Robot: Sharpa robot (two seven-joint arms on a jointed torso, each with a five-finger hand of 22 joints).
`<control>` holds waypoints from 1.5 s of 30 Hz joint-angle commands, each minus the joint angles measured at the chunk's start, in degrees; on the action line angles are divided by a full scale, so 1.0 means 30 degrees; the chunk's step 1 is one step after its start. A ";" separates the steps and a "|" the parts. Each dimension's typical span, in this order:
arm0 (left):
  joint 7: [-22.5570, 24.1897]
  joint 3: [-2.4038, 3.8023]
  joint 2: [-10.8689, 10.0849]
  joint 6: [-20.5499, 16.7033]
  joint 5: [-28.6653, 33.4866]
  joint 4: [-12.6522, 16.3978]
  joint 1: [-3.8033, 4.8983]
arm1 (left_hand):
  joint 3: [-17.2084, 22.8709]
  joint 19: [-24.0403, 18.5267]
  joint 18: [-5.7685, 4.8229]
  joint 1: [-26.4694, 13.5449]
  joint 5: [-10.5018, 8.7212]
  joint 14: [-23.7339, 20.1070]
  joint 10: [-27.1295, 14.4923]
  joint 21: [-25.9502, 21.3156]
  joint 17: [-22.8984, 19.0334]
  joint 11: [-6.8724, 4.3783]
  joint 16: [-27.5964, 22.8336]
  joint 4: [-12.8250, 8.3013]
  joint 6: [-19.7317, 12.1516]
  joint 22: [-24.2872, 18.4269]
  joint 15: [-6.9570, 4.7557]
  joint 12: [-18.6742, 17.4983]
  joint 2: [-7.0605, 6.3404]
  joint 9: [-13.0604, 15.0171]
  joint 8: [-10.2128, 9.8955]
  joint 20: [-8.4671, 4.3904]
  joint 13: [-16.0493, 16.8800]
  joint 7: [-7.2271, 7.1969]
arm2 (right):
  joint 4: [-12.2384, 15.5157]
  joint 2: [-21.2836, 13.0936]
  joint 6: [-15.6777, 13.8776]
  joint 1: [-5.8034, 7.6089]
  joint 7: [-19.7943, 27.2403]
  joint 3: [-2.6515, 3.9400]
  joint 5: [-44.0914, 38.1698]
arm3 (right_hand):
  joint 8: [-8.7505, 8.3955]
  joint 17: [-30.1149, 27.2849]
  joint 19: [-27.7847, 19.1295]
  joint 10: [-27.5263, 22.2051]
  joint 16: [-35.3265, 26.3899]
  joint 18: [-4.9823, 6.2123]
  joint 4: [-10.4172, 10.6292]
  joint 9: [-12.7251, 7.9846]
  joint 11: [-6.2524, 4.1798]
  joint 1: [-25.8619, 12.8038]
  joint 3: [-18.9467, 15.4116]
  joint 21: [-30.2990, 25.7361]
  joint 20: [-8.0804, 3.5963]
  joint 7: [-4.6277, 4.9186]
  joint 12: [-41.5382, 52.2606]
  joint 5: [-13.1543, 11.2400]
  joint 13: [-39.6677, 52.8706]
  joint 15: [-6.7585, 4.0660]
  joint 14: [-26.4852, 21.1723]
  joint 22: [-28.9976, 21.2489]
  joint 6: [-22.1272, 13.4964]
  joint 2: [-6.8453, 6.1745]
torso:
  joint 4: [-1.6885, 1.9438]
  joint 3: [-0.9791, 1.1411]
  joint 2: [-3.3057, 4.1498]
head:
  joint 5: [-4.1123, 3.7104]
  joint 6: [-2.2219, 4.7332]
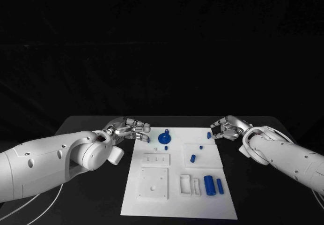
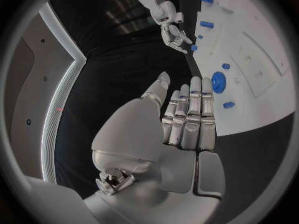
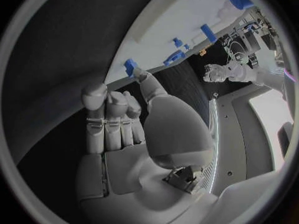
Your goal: Assemble the parts on the task board
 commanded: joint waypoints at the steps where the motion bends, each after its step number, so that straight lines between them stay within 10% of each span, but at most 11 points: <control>1: 0.0283 0.0011 -0.0005 0.0372 -0.0116 0.0023 0.0001 | -0.0031 -0.0073 0.0087 0.0000 0.0033 -0.0143 -0.0170 0.0097 -0.0031 -0.0008 -0.0089 -0.0125 -0.0150 0.0031 0.0038 0.0061 0.0081 -0.0001 0.0029 0.0010 0.0023 -0.0040 | -0.0240 0.0080 0.1122 -0.0129 0.0301 0.0006 0.0195 | 0.0051 0.0007 0.0669 -0.0092 -0.0088 -0.0244 0.0059 -0.0029 -0.0028 -0.0109 -0.0276 -0.0141 -0.0033 0.0017 -0.0092 0.0041 -0.0028 -0.0052 -0.0101 0.1587 -0.0285 0.0066 | -0.0036 -0.0019 0.0004 | -0.0065 -0.0014; 45: 0.0146 0.0016 0.0001 0.0441 -0.0298 0.0030 0.0006 | -0.0034 -0.0133 0.0095 -0.0016 0.0030 -0.0142 -0.0177 0.0185 -0.0028 -0.0004 -0.0091 -0.0189 -0.0175 0.0058 0.0041 0.0065 0.0098 0.0005 0.0036 0.0017 0.0024 -0.0029 | -0.1379 0.1212 0.0864 -0.0263 0.0269 0.0005 -0.0324 | 0.0065 0.0314 0.0780 0.0164 0.0267 -0.0179 0.0473 -0.0016 0.0193 -0.0642 -0.0560 0.0197 0.0096 0.0038 0.0378 -0.1013 0.0147 0.0077 0.0042 0.1645 0.1037 0.0864 | 0.0002 -0.0058 -0.0034 | -0.0176 -0.0133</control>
